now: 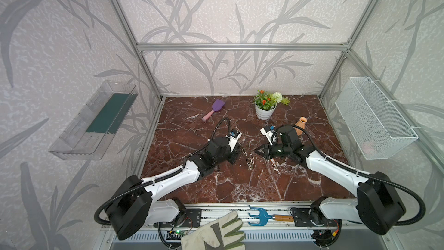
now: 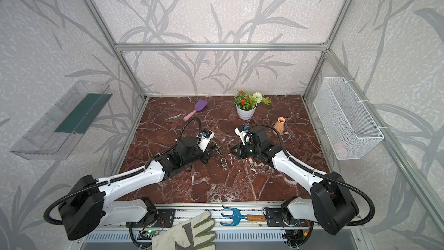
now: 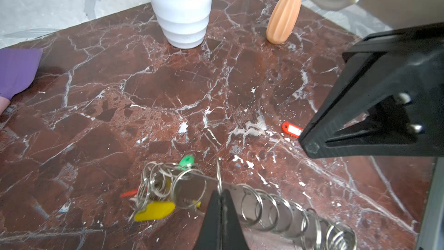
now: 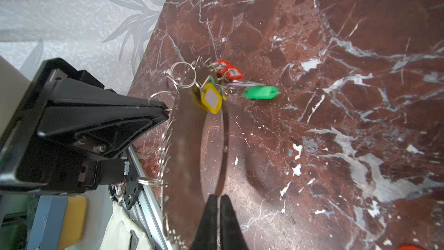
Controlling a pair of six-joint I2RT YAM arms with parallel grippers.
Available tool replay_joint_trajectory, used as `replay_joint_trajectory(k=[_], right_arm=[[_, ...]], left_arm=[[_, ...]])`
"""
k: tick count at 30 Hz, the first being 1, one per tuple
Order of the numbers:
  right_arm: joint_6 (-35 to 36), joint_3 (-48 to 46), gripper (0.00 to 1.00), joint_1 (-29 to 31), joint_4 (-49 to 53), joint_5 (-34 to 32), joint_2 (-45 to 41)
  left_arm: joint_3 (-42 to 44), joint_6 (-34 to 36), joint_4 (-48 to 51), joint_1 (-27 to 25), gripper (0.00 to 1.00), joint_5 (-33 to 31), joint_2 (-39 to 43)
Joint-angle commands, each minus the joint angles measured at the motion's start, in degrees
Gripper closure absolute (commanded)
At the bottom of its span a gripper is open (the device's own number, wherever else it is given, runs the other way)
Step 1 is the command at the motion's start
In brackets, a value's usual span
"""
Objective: Put the keys on the keyring
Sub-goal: 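Lift the steel plate off the table with both grippers gripping its rim, then hold the plate raised between both grippers, keys hanging below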
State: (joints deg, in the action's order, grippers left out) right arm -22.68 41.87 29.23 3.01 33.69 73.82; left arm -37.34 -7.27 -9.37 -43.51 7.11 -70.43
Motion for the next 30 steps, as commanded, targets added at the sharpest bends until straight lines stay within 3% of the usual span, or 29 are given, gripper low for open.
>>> replay_joint_trajectory(k=[1,8,14,23,30], right_arm=[[2.22,3.41,0.84,-0.23,0.76,1.65,-2.36],[2.77,4.49,0.7,0.2,-3.35,4.5,-5.92],[3.69,6.24,0.7,1.72,-4.1,6.56,-6.23],[4.62,7.77,0.77,2.71,-2.06,6.88,-4.87],[4.79,8.78,0.77,2.69,-1.91,6.83,-5.0]], left_arm=[[-0.51,-3.55,-3.13,-0.33,1.0,5.19,3.13],[5.17,-6.08,-14.4,-0.29,1.0,8.83,7.88],[7.52,-7.88,-22.8,-0.27,1.0,13.16,7.92],[9.99,-10.07,-33.26,-0.27,1.0,13.52,6.8],[12.31,-7.39,-34.42,-0.3,1.0,16.49,9.68]])
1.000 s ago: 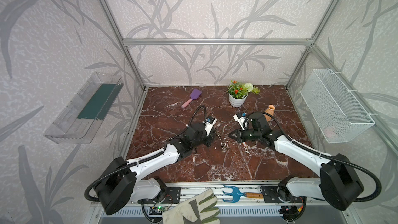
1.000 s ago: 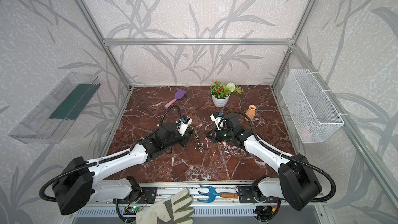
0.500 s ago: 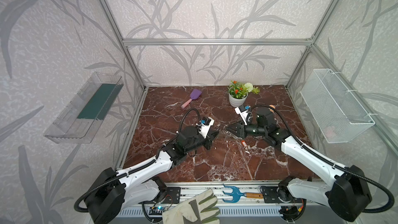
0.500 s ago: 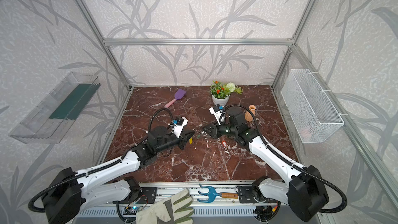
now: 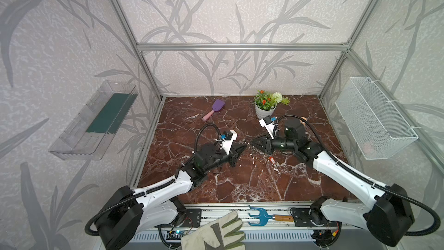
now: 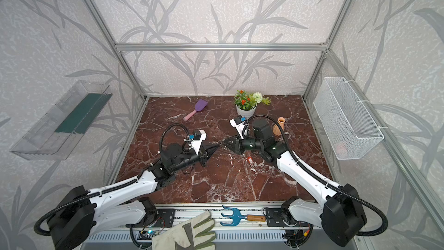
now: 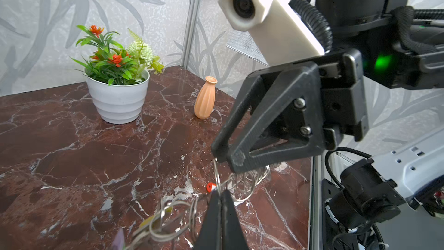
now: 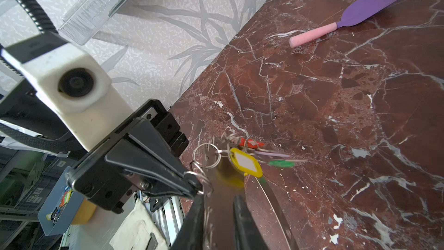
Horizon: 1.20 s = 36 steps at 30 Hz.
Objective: Put the keys on the keyring
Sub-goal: 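Hold the plate raised between both grippers, keys hanging below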
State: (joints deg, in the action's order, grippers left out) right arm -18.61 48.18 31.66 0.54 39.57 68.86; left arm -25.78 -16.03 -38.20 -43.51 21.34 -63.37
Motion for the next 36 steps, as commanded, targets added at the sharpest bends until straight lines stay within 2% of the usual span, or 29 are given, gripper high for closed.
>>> replay_joint_trajectory(k=[1,19,31,36], right_arm=[[0.63,2.69,0.77,0.32,0.69,1.1,-0.03],[1.07,2.35,0.77,4.84,1.4,2.7,-0.92],[1.03,1.8,0.89,6.05,-0.26,4.03,-0.93],[1.2,1.57,0.99,6.65,-0.54,4.72,-1.14]], left_arm=[[0.98,1.81,-5.48,-0.33,1.0,1.94,3.22],[2.13,2.15,-6.25,-0.18,1.0,3.0,5.48],[2.93,1.1,-8.91,0.09,1.0,5.72,4.85],[3.15,0.83,-9.56,0.26,1.0,5.86,4.63]])
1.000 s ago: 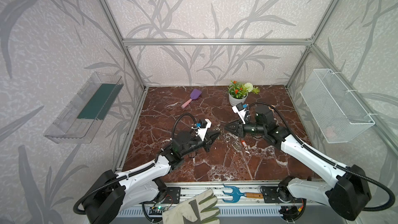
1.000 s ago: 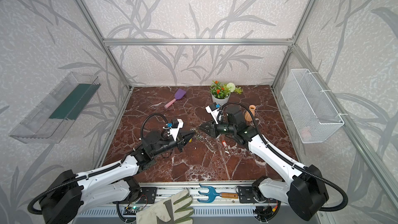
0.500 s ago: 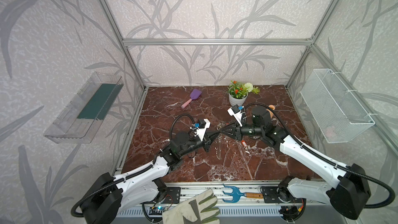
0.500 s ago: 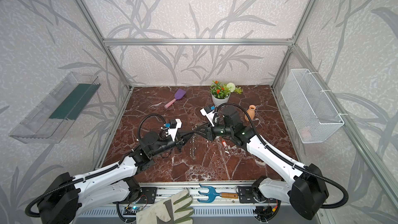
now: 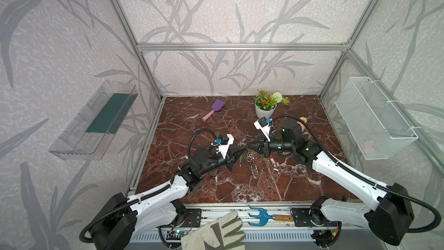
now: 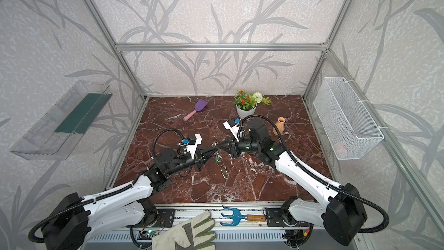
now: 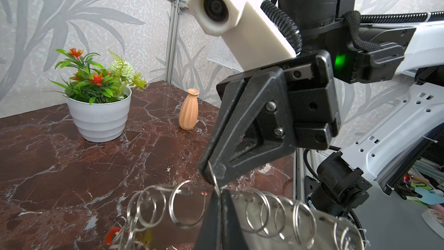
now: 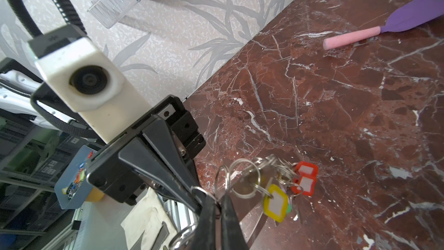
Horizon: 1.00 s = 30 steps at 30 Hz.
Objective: Put the keys on the keyring
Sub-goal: 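Hold the plate raised between both grippers, keys hanging below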
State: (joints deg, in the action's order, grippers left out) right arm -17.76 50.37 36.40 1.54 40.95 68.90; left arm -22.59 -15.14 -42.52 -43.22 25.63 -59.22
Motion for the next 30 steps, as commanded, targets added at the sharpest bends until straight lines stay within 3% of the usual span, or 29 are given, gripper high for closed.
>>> replay_joint_trajectory(k=[1,7,12,20,30], right_arm=[[0.4,-0.62,1.0,2.0,-1.5,3.28,-1.35],[1.05,-0.8,1.0,2.09,-0.84,3.05,-2.05],[3.42,0.04,1.0,2.13,3.77,-2.56,-3.85],[6.27,1.71,1.0,2.27,8.82,-6.99,-4.09],[9.51,3.84,1.0,4.25,12.65,-9.4,-2.64]], left_arm=[[0.08,-0.18,-5.37,-0.02,1.0,1.43,0.52],[-0.69,-0.75,-3.72,0.24,1.0,1.94,0.17],[-1.95,-2.04,1.2,0.49,1.0,1.02,-0.28],[-2.67,-1.92,6.96,0.58,0.81,0.52,0.25],[-4.26,-0.77,9.69,0.59,0.79,1.9,-2.46]])
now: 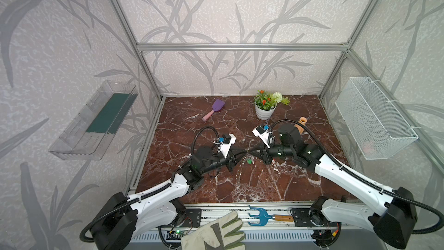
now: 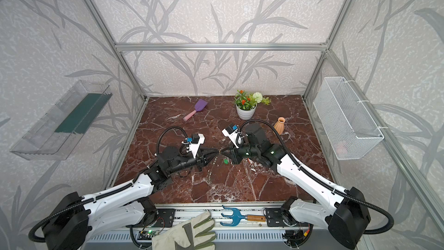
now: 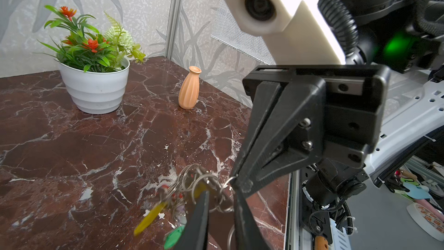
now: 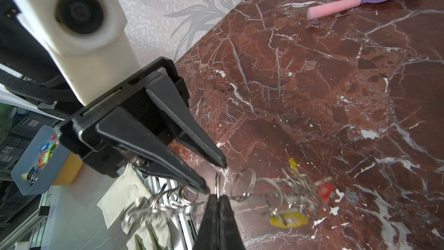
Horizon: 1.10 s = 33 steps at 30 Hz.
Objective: Put the keys on the keyring
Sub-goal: 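Hold the plate raised between both grippers, keys hanging below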
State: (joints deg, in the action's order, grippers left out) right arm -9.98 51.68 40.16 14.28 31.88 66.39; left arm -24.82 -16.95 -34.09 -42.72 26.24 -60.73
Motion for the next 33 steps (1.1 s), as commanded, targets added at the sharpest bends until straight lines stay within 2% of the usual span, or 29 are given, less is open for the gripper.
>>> replay_joint_trajectory(k=[1,6,11,14,22,28,33], right_arm=[[1.95,2.63,1.0,0.53,0.11,-0.33,-0.08],[2.97,3.2,1.0,0.63,1.33,0.64,0.32],[3.18,3.23,1.0,0.62,1.56,0.29,0.71],[3.07,3.21,1.0,0.62,1.21,0.11,1.01],[2.32,3.41,1.0,0.64,-0.19,0.31,1.62],[0.97,3.73,1.0,0.62,-0.99,-0.33,1.97],[-0.34,3.82,0.84,0.65,-2.13,-0.15,1.83]], left_arm=[[-2.14,1.45,1.57,0.07,0.79,1.68,-1.2],[-2.41,3.57,2.76,0.01,0.79,2.24,-1.58],[-2.78,3.5,2.62,0.09,0.89,4.1,-2.2],[-2.61,3.09,2.02,-0.01,1.0,5.2,-2.18],[-1.09,1.26,-0.09,-0.51,1.0,6.62,-1.23],[1.55,-0.83,-3.71,-0.89,1.0,3.66,0.3],[4.46,-3.38,-9.16,-0.88,1.0,1.4,1.37]])
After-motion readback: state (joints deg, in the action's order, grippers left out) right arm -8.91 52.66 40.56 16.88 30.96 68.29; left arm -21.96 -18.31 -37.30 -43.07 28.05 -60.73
